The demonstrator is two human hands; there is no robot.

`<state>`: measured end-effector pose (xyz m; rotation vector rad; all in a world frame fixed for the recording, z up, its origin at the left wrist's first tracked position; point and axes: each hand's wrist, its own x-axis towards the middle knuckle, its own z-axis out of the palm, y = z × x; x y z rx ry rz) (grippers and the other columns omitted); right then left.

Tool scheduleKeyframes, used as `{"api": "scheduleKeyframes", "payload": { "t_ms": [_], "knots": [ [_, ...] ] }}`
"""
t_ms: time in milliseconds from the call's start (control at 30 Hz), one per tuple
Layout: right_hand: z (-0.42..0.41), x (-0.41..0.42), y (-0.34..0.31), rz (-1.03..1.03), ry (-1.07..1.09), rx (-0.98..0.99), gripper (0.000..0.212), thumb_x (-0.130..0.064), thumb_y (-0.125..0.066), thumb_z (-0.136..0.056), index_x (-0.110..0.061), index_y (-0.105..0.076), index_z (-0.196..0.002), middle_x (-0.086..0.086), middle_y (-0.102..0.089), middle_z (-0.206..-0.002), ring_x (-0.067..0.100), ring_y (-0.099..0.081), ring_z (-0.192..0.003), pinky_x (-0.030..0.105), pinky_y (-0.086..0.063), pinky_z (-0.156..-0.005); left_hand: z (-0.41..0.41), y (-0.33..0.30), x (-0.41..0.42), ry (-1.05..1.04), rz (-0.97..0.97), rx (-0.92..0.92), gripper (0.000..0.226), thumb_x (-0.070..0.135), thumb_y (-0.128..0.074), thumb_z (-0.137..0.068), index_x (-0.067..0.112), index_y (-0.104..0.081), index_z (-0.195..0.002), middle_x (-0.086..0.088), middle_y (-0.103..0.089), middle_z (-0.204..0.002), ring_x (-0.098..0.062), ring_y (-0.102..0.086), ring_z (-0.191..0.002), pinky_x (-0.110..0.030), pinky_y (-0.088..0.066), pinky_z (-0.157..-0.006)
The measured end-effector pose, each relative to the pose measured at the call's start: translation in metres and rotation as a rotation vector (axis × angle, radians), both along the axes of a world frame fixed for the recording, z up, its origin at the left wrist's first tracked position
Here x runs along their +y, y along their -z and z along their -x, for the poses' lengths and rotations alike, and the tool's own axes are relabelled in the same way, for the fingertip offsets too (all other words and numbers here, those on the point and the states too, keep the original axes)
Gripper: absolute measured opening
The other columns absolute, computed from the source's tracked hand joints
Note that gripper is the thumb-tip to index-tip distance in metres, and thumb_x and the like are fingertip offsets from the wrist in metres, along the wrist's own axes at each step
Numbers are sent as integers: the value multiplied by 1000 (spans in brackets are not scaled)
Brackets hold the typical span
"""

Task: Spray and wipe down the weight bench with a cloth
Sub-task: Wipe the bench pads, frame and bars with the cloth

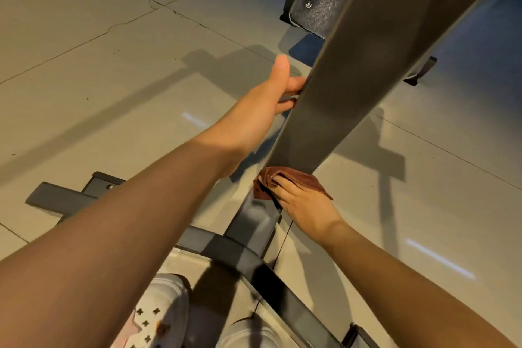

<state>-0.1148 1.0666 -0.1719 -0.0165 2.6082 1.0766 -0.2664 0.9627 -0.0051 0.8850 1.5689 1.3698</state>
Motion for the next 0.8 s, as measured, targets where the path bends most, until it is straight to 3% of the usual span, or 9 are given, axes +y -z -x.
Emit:
{"api": "scheduleKeyframes", "payload": {
  "t_ms": [100, 200, 267, 333, 433, 500, 633, 733, 800],
  "knots": [
    [-20, 8, -13, 25, 37, -117, 58, -13, -44, -100, -5, -19, -152, 6, -14, -161, 22, -9, -149, 38, 12, -107, -3, 0, -6, 40, 2, -3, 56, 44, -7, -103, 28, -46, -140, 24, -49, -125, 14, -44, -107, 8, -28, -75],
    [-29, 9, -29, 115, 70, 30, 57, -18, -80, -70, -7, -63, -124, 3, -59, -135, 21, -52, -129, 38, -21, -112, -3, 3, -10, 60, -18, -26, 53, 44, -6, -104, 33, -48, -135, 31, -47, -117, 15, -41, -110, 11, -26, -72],
    [-27, 6, -32, 202, 97, 99, 57, -18, -85, -62, -9, -68, -116, 1, -66, -124, 20, -59, -121, 37, -28, -109, -4, 4, -10, 43, -38, -33, 49, 43, -6, -104, 41, -52, -119, 36, -50, -106, 17, -45, -106, 10, -27, -73],
    [-18, 1, -39, 221, 51, 214, 52, -16, -72, -74, -10, -62, -125, 2, -61, -132, 21, -54, -127, 38, -23, -113, -5, 4, -9, 44, -51, -29, 49, 43, -6, -104, 40, -53, -118, 34, -53, -108, 17, -47, -105, 9, -28, -74],
    [4, -1, -52, 154, 49, 321, 54, -14, -56, -82, -11, -55, -136, 3, -52, -143, 23, -47, -134, 41, -16, -119, -2, 5, -9, 48, -43, -43, 57, 46, -6, -103, 29, -48, -138, 20, -50, -136, 5, -42, -125, -7, -28, -93],
    [12, 3, -47, 72, 40, 290, 58, -17, -58, -86, -12, -47, -142, 3, -44, -150, 24, -39, -139, 41, -7, -119, -1, 6, -8, 49, -26, -47, 59, 46, -6, -103, 26, -46, -141, 15, -46, -144, 5, -42, -125, -13, -25, -97],
    [10, 5, -12, 11, 12, 35, 72, -23, -63, -89, -11, -19, -144, 1, -31, -156, 23, -27, -145, 46, 5, -119, 3, 7, -6, 38, -13, -45, 62, 46, -5, -103, 22, -45, -143, 13, -46, -146, 4, -45, -122, 0, -28, -86],
    [4, 3, 2, 2, 82, -29, 71, -29, -59, -93, -14, -11, -143, -2, -26, -158, 19, -22, -147, 47, 10, -111, 4, 7, -4, 27, -4, -42, 63, 48, -4, -102, 25, -46, -142, 13, -46, -146, 0, -44, -130, -17, -23, -106],
    [0, 4, 6, 38, 26, -72, 65, -20, -45, -101, -4, 1, -144, 4, -11, -162, 24, -7, -150, 45, 17, -108, 3, 5, -7, 42, -3, -30, 63, 49, -4, -102, 26, -45, -143, 14, -45, -146, 1, -42, -130, -22, -21, -109]
  ]
}}
